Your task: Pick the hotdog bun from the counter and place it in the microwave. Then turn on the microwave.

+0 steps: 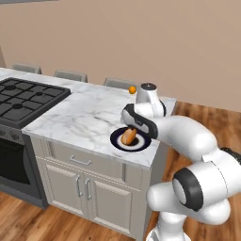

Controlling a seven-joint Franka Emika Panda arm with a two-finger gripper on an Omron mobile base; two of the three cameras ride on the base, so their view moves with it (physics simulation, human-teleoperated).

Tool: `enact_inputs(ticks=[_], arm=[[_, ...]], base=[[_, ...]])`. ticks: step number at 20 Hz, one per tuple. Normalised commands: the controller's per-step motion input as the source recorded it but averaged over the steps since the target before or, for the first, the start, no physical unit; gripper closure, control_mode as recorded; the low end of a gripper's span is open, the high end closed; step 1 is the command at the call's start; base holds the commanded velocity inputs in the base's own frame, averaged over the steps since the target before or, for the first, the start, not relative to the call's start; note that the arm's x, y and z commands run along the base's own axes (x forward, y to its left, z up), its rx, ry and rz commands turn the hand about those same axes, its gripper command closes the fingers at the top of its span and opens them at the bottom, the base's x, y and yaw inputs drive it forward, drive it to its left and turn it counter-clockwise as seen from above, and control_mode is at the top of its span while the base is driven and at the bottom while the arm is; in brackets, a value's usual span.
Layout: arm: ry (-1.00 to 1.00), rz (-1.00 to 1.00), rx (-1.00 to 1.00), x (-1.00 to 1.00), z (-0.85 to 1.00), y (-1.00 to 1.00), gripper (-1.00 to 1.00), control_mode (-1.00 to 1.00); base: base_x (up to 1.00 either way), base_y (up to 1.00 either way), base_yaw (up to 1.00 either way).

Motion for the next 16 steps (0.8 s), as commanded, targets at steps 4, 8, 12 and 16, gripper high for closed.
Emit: enact_inputs(ticks=[4,8,12,16], arm=[[-0.08,0.00,0.00,0.22,-0.23,0.01,-1.00,-1.00],[-0.10,0.00,0.00,0.17,-0.21,0.00,-1.00,-1.00],[-0.10,0.00,0.00,0.14,-0.19,0.01,-1.00,-1.00],[-0.02,0.00,0.00,0.22,-0.12,0.01,-1.00,-1.00]], base=[[0.00,0.00,0.00],[0.00,0.00,0.00],[0.00,0.00,0.00],[0.00,0.00,0.00]])
